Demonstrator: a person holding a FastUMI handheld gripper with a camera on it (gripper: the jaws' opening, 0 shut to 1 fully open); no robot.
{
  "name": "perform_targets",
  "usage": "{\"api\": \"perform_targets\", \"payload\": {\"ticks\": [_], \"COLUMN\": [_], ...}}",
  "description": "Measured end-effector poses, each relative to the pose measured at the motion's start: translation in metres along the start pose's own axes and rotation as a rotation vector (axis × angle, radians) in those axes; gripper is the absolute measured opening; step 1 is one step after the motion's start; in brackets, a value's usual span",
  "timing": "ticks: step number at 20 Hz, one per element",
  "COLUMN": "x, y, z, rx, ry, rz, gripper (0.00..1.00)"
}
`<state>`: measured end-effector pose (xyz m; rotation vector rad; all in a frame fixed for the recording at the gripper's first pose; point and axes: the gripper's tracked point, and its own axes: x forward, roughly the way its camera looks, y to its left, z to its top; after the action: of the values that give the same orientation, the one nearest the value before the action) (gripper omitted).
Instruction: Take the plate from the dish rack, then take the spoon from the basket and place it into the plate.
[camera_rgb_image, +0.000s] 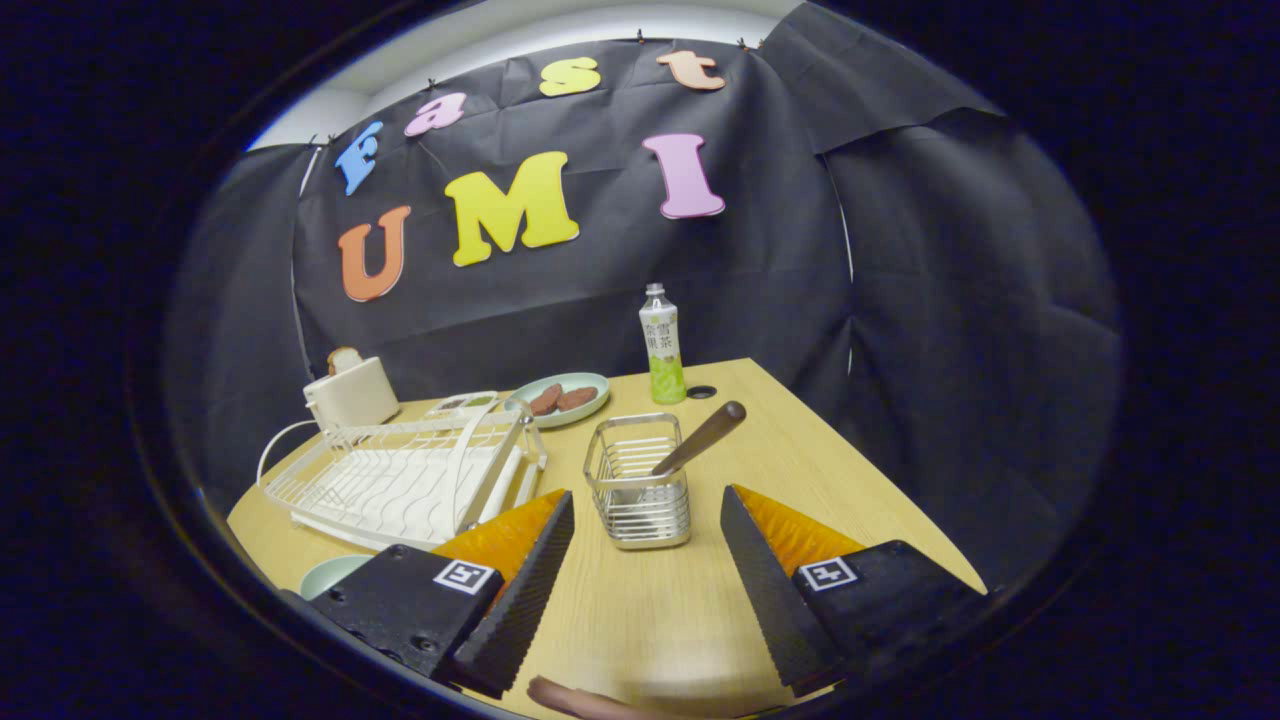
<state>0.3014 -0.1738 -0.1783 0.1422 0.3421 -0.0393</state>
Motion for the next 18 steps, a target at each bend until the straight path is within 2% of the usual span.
{"api": "perform_targets", "payload": {"ticks": [2, 4, 5, 11, 12, 15, 16, 18], "x": [0.017, 0.029, 0.035, 0.063, 0.066, 0.075, 0.078, 0.076], "y": [-0.008, -0.004, -0.005, 0.003, 0.003, 0.018, 0.019, 0.028], "z": [0.003, 0.019, 0.028, 0.044, 0.046, 0.046, 0.044, 0.048], "rx": [0.011, 0.019, 0.01, -0.099, -0.115, -0.153, -0.163, -0.169], "ry": [0.002, -0.057, -0.095, -0.131, -0.136, -0.114, -0.106, -0.114], "rz": [-0.015, 0.017, 0.007, -0.05, -0.062, -0.029, -0.029, -0.019], "gripper": [0.95, 0.93, 0.93, 0.79, 0.73, 0.55, 0.45, 0.32]}}
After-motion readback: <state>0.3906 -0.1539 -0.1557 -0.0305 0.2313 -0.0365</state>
